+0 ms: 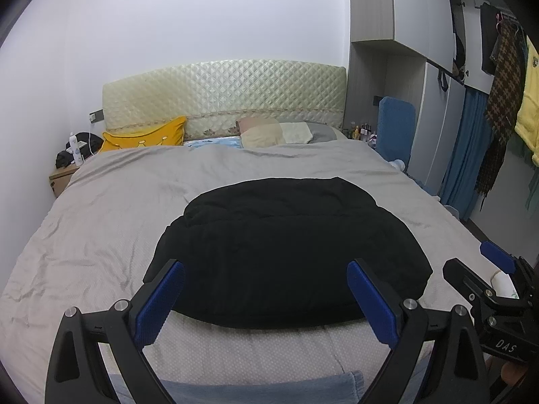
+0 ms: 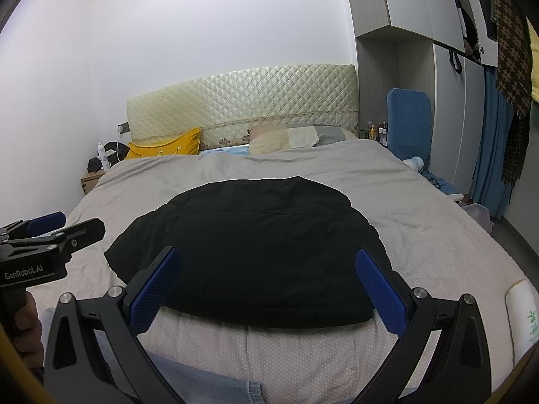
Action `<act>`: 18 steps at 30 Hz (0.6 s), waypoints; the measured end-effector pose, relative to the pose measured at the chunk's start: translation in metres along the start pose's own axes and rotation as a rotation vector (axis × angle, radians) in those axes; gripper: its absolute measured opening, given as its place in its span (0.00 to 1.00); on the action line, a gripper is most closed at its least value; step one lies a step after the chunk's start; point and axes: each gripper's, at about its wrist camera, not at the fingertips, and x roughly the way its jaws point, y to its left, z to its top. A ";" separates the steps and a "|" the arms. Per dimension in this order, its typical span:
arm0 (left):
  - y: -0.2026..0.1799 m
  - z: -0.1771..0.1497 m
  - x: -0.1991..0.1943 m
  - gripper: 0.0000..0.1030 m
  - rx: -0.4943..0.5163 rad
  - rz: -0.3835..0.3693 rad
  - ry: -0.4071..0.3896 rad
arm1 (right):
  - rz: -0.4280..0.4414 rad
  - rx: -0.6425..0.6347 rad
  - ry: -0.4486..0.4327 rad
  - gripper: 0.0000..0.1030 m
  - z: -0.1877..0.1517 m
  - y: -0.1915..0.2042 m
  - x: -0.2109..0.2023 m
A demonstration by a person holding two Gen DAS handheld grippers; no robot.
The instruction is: Fold large clothes
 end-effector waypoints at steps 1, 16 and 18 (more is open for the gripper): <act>0.000 0.000 -0.001 0.95 -0.001 0.001 -0.001 | 0.000 -0.001 0.001 1.00 0.000 0.000 0.000; -0.001 -0.002 -0.002 0.95 -0.008 0.006 -0.011 | -0.009 -0.002 -0.006 1.00 -0.002 0.000 0.001; -0.003 -0.003 -0.003 0.95 -0.004 0.006 -0.015 | -0.007 -0.002 -0.006 1.00 -0.002 0.000 0.000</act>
